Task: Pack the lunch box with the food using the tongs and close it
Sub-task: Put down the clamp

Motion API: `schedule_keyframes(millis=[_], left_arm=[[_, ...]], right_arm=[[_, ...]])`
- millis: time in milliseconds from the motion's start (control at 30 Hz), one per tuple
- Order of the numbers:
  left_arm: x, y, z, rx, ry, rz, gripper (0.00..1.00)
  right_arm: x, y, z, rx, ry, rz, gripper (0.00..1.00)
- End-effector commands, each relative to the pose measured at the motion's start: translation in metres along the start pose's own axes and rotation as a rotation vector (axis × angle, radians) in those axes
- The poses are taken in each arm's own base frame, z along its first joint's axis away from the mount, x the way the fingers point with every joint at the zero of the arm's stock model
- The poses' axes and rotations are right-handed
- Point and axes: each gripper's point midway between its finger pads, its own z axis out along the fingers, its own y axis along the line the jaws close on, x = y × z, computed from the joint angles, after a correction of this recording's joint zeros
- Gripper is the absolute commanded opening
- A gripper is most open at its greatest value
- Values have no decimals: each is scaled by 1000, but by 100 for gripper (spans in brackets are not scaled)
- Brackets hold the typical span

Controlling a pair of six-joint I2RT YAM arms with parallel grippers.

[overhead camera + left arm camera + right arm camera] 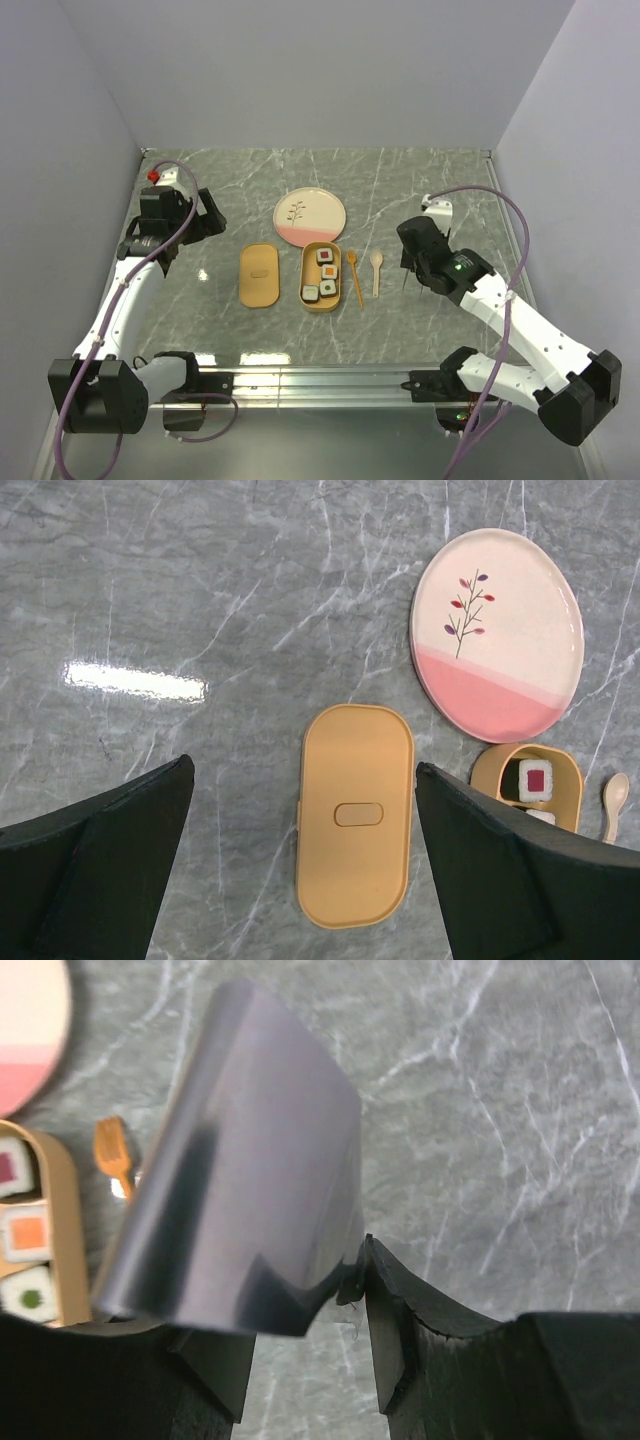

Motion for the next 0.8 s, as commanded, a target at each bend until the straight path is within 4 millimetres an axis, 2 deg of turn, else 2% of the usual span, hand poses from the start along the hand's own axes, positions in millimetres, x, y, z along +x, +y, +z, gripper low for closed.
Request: schedule_keyframes(millis=[0,100,200,333,400,767], left_arm=[[-11,-3,-2,15,-43,8,99],[-10,-2,0,9,-40,11,100],[-10,-1,0,4,-39,10,99],[-8,-1,3,5,-30,11,99],[-8,0,5,-2,-24,12,99],[-15,2,13,-21,-17,24,99]], right_arm=[[-3,-6,4,-5,-10,9,50],[-2,-8,12,-2,4,4,50],[4,-11,25,-3,29,-19,50],[0,-8,48,-8,40,-24,50],[-3,-11,57,3,45,-29,49],[-31,-4,119,-23,70,-56,49]])
